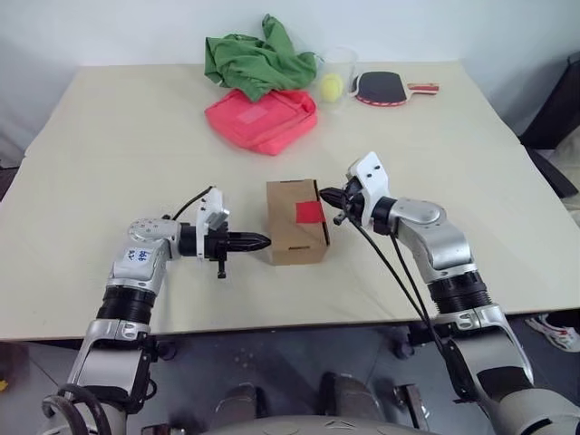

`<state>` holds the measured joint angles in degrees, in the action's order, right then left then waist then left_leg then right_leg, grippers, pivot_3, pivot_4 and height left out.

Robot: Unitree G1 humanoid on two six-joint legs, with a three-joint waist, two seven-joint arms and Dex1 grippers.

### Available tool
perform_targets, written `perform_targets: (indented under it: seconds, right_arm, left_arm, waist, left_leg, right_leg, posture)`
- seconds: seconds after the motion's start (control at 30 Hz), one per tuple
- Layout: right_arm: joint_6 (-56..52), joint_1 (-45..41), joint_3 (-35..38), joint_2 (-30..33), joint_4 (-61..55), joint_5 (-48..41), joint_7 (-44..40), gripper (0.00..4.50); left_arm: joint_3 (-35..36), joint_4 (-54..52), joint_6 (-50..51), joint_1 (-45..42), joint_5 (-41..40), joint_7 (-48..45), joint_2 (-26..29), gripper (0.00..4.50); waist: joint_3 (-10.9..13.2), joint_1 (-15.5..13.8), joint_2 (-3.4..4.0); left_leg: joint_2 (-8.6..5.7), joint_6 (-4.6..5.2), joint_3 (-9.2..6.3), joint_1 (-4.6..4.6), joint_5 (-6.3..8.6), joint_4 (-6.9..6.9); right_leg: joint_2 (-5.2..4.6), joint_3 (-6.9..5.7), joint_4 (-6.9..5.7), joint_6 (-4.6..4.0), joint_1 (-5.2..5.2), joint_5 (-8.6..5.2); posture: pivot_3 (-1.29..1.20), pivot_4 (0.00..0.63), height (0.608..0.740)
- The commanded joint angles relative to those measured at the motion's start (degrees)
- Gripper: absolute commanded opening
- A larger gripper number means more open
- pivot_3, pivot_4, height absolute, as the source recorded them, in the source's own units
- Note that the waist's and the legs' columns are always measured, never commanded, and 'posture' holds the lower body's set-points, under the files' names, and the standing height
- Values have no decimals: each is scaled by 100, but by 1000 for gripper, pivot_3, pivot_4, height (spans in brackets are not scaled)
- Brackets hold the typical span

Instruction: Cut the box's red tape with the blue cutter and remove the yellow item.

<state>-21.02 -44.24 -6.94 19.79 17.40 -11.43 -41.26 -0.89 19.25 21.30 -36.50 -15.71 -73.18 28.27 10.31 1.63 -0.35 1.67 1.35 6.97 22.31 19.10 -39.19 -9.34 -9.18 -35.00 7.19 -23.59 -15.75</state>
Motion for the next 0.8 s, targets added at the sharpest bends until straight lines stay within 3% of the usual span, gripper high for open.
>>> perform_targets:
  seconds: [0.03,0.27,0.43,0.67,0.8]
  right_arm:
    - [366,-142,-6,-130,46,-48,-266,0]
    - [1077,-501,-51,-428,748,186,-430,0]
    - [1055,-632,143,-95,405,247,-421,0]
    - [-282,196,485,876,-1874,-56,-397,0]
    - [-1189,804,626,1240,-2972,-266,-295,0]
  left_arm:
    - [-50,-671,318,162,-225,128,41,33]
    - [-45,-1178,511,434,-301,492,-42,33]
    - [332,-1442,611,418,-510,741,184,33]
    - [1256,-1489,1099,163,-1057,1193,829,33]
    - [1368,-816,629,-193,-899,1343,902,33]
  waist:
    - [0,3,0]
    - [0,17,0]
    - [0,-2,0]
    - [0,-16,0]
    - [0,-31,0]
  left_leg:
    - [0,0,0,0,0,0]
    - [2,-2,-3,-3,-1,0]
    - [2,-2,-8,-2,-1,0]
    - [5,-3,-27,0,-1,3]
    - [2,-3,-22,-5,-1,1]
  right_leg:
    - [0,1,1,0,0,0]
    - [1,4,-2,0,-1,0]
    - [0,4,-2,0,-1,0]
    - [0,2,0,0,-3,0]
    - [-1,6,1,0,1,0]
  posture:
    - [0,150,740]
    - [0,150,740]
    - [0,150,740]
    - [0,150,740]
    - [0,150,740]
